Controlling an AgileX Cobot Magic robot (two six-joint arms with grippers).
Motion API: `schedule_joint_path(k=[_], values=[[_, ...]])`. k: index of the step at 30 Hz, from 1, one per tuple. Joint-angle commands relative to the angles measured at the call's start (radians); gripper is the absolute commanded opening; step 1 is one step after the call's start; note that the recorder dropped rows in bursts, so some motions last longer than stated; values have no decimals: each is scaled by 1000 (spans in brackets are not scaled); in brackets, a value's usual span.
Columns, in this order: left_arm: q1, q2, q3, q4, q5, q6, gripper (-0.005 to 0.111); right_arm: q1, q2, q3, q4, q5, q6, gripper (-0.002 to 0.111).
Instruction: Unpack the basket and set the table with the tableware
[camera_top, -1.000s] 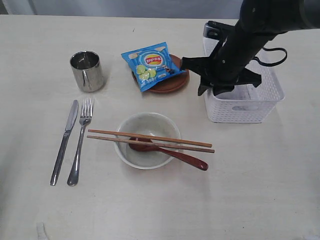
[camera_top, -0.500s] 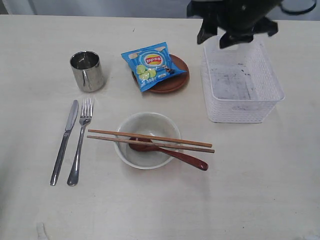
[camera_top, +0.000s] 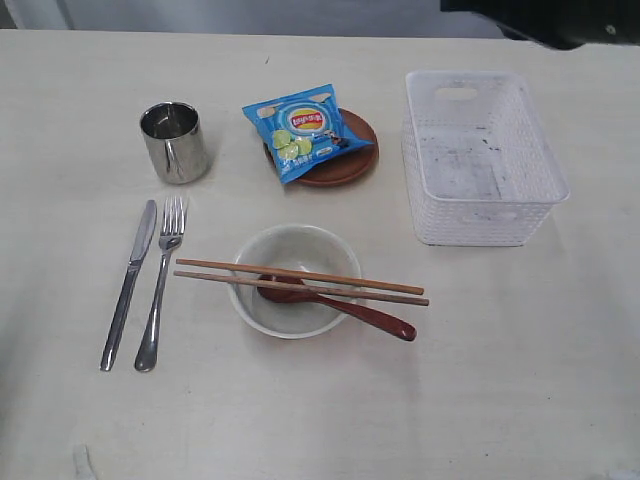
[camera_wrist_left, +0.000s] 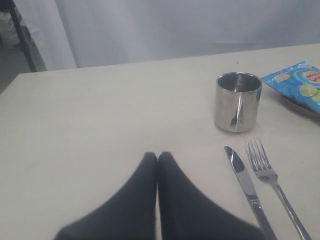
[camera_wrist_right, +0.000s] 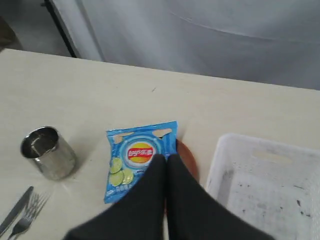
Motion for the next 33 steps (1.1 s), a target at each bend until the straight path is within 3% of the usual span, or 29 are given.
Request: schedule_joint_path(k=[1, 10, 12, 19, 22, 33], values=[[-5, -2, 2, -4, -1, -2, 0, 46, -210, 116, 2, -23, 3, 0], [-5, -2, 2, -4, -1, -2, 0, 53, -542, 144, 2, -26, 3, 0], [-5, -2, 2, 6, -1, -2, 0, 12, -601, 152, 2, -14, 3, 0], [-5, -2, 2, 3, -1, -2, 0, -369, -821, 299, 44, 55, 0, 0], [-5, -2, 2, 3, -1, -2, 0, -442, -907, 411, 36, 57, -74, 0], [-5, -2, 2, 3, -1, -2, 0, -411, -1112, 697, -4, 55, -82, 0]])
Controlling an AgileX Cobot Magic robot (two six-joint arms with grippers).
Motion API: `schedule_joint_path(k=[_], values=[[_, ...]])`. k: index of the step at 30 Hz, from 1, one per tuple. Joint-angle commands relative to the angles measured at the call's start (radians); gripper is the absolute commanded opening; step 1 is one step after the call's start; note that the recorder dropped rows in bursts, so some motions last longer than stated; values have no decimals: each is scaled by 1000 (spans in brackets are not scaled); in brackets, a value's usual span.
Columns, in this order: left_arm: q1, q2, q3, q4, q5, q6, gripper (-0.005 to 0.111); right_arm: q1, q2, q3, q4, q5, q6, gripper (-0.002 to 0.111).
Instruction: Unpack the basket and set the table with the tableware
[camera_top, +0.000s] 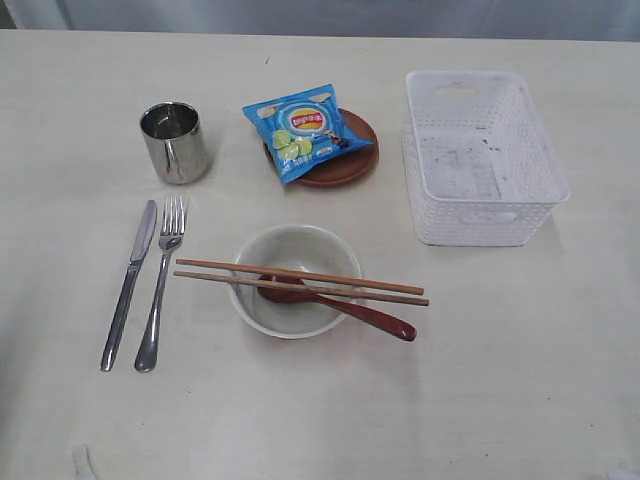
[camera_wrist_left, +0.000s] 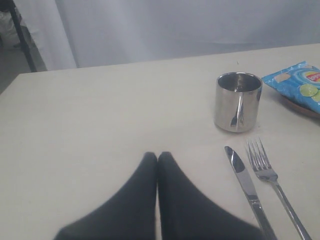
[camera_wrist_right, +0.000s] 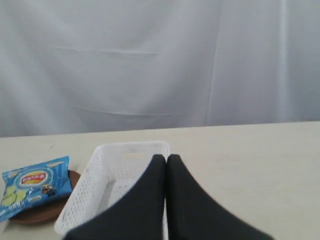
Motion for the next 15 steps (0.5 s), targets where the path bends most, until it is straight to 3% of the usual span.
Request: schedule_joint_path(k=[1, 12, 15], values=[[-5, -2, 2, 3, -1, -2, 0, 33, -79, 98, -11, -2, -10, 0], [-5, -2, 2, 3, -1, -2, 0, 37, -117, 145, -18, 0, -8, 0], [-5, -2, 2, 3, -1, -2, 0, 37, -117, 156, -95, 0, 48, 0]])
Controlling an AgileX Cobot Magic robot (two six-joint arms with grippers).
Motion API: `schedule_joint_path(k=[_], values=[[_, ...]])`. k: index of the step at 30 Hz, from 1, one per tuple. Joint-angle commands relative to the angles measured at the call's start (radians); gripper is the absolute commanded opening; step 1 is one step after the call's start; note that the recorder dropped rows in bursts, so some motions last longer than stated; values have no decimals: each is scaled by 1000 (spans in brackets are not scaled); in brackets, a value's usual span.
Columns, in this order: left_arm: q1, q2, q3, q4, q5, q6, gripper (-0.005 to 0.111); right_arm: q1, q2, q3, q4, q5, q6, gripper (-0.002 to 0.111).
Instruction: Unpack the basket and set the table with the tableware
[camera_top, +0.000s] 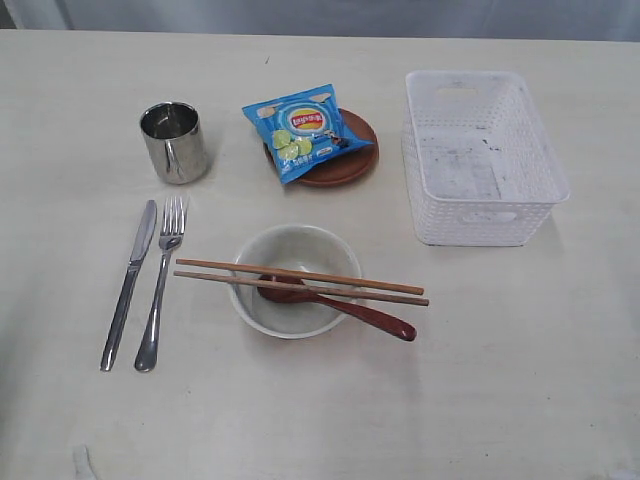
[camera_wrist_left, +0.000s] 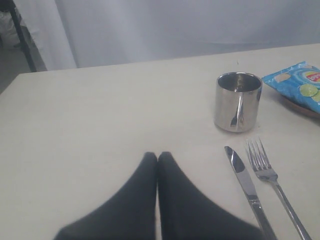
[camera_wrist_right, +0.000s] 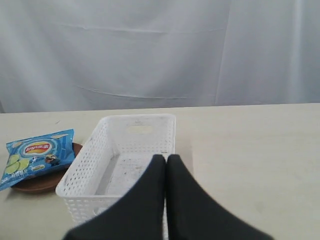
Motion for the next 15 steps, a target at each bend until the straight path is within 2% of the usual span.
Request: schedule_joint_path(k=[1, 6, 15], values=[[-5, -2, 2, 3, -1, -2, 0, 3, -7, 23, -133, -2, 100, 0], [-5, -2, 2, 3, -1, -2, 0, 3, -11, 79, -286, -14, 262, 0], [-5, -2, 2, 3, -1, -2, 0, 3, -21, 84, -287, 63, 207, 0]])
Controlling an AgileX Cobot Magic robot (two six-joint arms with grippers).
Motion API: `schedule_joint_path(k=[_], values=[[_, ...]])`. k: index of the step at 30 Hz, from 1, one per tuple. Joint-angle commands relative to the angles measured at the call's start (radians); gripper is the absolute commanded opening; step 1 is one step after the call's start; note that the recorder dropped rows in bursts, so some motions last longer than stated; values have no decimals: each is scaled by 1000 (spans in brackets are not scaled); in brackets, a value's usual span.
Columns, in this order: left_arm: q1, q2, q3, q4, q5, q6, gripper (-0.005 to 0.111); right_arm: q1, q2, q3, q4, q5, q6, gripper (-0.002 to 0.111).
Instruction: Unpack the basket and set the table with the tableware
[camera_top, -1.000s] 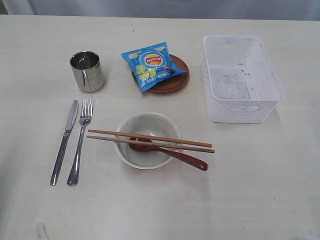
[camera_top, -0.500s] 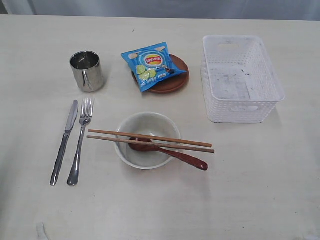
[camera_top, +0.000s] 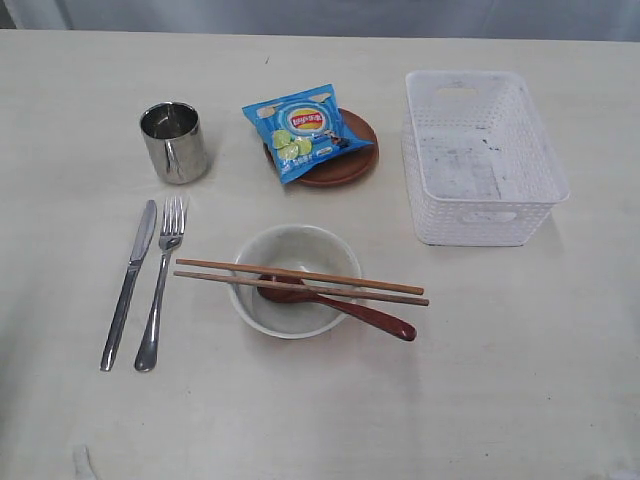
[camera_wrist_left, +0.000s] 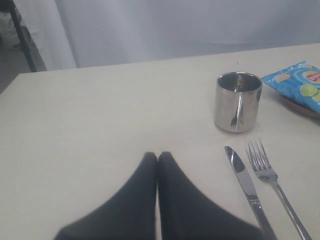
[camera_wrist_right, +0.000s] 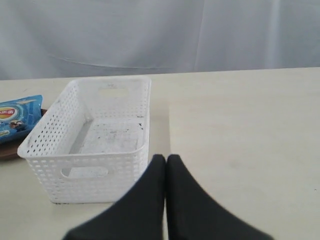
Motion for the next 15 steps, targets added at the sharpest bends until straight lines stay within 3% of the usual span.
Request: schedule_joint_path(k=[1, 15], values=[[-5, -2, 2, 3, -1, -2, 0, 3, -7, 3, -12, 35, -43, 0], [-5, -2, 2, 3, -1, -2, 0, 3, -7, 3, -7, 44, -52, 0]])
